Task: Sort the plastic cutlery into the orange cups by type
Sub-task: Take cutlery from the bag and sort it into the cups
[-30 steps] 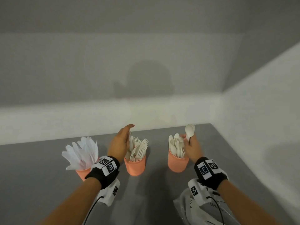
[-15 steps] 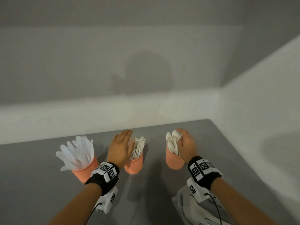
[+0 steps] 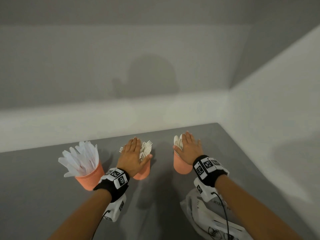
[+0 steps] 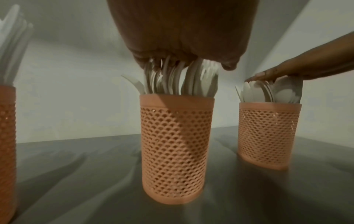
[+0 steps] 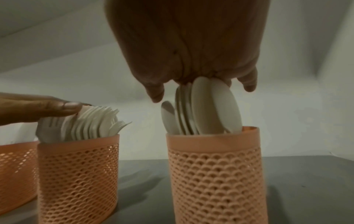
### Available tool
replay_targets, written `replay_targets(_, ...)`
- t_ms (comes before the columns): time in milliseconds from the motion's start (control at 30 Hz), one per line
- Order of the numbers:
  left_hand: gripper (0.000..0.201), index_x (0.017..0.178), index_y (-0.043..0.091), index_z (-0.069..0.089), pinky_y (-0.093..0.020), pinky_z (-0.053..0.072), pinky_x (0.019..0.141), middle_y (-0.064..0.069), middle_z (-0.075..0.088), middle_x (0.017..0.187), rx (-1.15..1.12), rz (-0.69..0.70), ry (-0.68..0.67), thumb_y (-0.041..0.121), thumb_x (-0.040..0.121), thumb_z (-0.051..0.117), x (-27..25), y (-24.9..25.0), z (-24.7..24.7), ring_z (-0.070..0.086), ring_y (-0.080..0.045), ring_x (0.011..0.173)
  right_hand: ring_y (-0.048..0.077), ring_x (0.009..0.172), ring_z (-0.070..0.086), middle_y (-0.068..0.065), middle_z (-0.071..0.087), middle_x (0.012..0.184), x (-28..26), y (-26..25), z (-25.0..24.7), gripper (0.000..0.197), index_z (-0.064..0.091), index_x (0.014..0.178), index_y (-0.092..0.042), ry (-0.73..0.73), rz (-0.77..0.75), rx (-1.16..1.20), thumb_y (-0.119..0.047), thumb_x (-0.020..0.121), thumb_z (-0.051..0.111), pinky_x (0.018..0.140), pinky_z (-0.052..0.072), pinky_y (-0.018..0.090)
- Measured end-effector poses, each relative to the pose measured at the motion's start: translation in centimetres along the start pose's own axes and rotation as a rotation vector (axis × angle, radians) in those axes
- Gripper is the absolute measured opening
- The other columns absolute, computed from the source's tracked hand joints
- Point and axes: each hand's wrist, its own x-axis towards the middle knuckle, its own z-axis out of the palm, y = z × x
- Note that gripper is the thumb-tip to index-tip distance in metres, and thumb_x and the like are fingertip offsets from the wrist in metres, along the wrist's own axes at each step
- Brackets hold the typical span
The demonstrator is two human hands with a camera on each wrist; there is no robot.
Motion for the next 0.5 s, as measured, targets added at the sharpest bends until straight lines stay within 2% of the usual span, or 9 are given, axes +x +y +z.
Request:
replay_targets(67,0.122,0.148,0.007,0.008,-0.044,0.003,0.119,-0.011,0.000,0.158,-0.049,-0.037,0.004,0.086,0.057,-0.011,-0.1,0.1,-0.6,-0.002,-0.024,0.146,0.023,0.147,-0.003,0.009,-0.003,0.159,-0.3,0.0,-0.8,0.070,0.000,0.150,-0.015,0.000,0.003,0.059,-0.052,0.097,0.025,0.116,0.000,0.050)
replay_targets(133,0.105,0.149,0.007,0.004,-0.046,-0.001,0.118,-0.010,-0.006,0.158,-0.089,-0.049,0.082,0.077,0.070,0.005,-0.4,0.4,-1.4,-0.007,-0.023,0.146,0.022,0.147,0.001,0.007,0.002,0.159,-1.0,0.1,-1.8,0.066,0.001,0.150,-0.019,0.070,-0.008,0.169,-0.049,0.097,0.027,0.116,0.002,0.050)
replay_targets(200,0.097,0.148,0.006,0.005,-0.041,-0.001,0.118,-0.010,-0.002,0.158,-0.132,0.009,0.202,0.070,0.076,0.010,-0.8,1.2,-2.1,-0.004,-0.023,0.146,0.023,0.145,0.013,0.007,0.017,0.157,-1.9,0.6,-2.8,0.061,0.012,0.150,-0.017,0.173,-0.037,0.287,-0.041,0.098,0.034,0.116,0.012,0.045)
replay_targets(233,0.092,0.148,0.004,0.009,-0.038,0.000,0.118,-0.011,0.002,0.158,-0.176,0.055,0.258,0.066,0.080,0.012,-1.0,1.8,-2.4,-0.001,-0.024,0.146,0.025,0.142,0.025,0.009,0.029,0.153,-2.4,0.9,-3.3,0.056,0.023,0.147,-0.015,0.208,-0.049,0.370,-0.036,0.098,0.038,0.114,0.020,0.041)
replay_targets(300,0.080,0.146,0.002,0.019,-0.034,0.005,0.118,-0.014,0.013,0.156,-0.290,0.138,0.333,0.057,0.087,0.022,-1.5,3.4,-2.6,0.008,-0.025,0.146,0.027,0.123,0.051,0.013,0.055,0.133,-3.9,1.5,-4.0,0.040,0.049,0.132,-0.011,0.242,-0.053,0.546,-0.027,0.096,0.047,0.103,0.038,0.034)
replay_targets(367,0.066,0.142,0.002,0.031,-0.031,0.015,0.116,-0.015,0.026,0.152,-0.400,0.214,0.334,0.045,0.091,0.036,-2.1,5.3,-2.3,0.021,-0.027,0.142,0.027,0.091,0.064,0.015,0.069,0.100,-5.9,2.0,-4.5,0.021,0.065,0.104,-0.010,0.246,-0.046,0.582,-0.023,0.093,0.052,0.083,0.049,0.034)
replay_targets(433,0.054,0.129,0.004,0.045,-0.023,0.028,0.107,-0.015,0.043,0.138,-0.533,0.311,0.283,0.039,0.087,0.043,-2.9,7.5,-1.6,0.040,-0.024,0.129,0.022,0.064,0.057,0.015,0.066,0.078,-8.1,2.6,-4.5,0.018,0.065,0.080,-0.008,0.201,-0.037,0.520,-0.021,0.090,0.057,0.066,0.046,0.031)
replay_targets(500,0.044,0.109,0.006,0.056,-0.015,0.032,0.088,-0.010,0.053,0.115,-0.657,0.380,0.215,0.039,0.081,0.047,-3.8,9.9,-0.3,0.050,-0.019,0.107,0.021,0.054,0.051,0.022,0.067,0.076,-10.4,3.5,-3.8,0.022,0.065,0.075,-0.003,0.093,-0.006,0.481,-0.019,0.088,0.059,0.061,0.044,0.028)
